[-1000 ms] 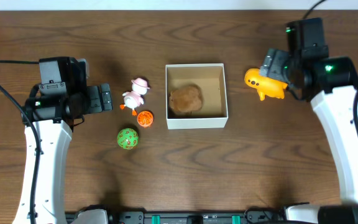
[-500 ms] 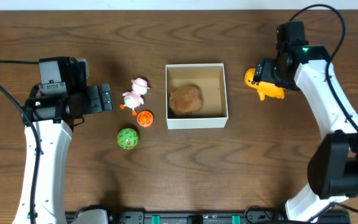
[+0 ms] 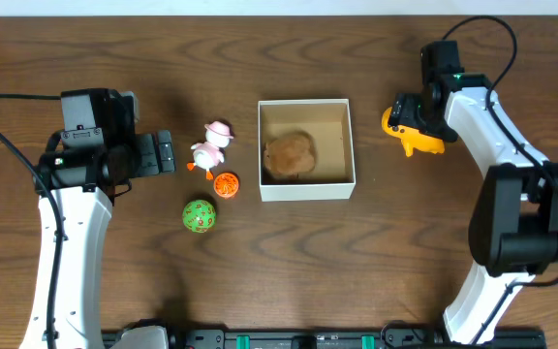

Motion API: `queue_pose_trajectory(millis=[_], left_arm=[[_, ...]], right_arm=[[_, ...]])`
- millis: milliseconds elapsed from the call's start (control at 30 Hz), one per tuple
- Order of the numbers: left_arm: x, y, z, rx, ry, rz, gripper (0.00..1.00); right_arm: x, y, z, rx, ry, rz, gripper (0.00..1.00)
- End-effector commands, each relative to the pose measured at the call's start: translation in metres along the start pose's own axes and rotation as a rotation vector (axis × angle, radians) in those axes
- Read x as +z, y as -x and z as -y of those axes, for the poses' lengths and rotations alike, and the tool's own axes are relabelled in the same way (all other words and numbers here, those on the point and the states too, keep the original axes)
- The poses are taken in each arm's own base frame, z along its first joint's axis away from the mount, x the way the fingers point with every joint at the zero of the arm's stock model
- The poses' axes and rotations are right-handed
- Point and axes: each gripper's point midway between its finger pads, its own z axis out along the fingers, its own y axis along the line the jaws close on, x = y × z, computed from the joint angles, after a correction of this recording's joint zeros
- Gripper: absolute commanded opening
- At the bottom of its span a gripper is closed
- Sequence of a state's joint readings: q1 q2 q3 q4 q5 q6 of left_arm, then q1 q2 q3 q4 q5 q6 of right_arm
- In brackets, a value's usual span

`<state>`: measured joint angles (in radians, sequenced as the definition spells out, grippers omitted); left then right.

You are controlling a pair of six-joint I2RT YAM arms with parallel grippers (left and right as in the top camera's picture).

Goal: Pack container
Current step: 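Lower the right gripper onto the orange plush figure and grasp it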

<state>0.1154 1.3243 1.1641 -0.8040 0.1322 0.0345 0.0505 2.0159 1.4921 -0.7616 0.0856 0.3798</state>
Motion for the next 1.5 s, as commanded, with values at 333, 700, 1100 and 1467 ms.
queue_pose_trajectory(millis=[333,700,1100,1467], left_arm=[[-0.003,0.006,0.0,0.012,-0.005,0.013,0.98],[-0.003,0.006,0.0,0.012,-0.005,0.013,0.98],[-0.003,0.006,0.0,0.012,-0.005,0.013,0.98],[-0.003,0.006,0.0,0.012,-0.005,0.013,0.98]], right_arm=[[0.068,-0.038,0.025,-0.002,-0.086,-0.182,0.59],[0.047,-0.04,0.014,-0.049,-0.09,-0.193,0.07],[-0.085,-0.001,-0.043,-0.194,-0.031,0.128,0.01],[-0.186,-0.025,-0.097,-0.286,0.142,0.302,0.01]])
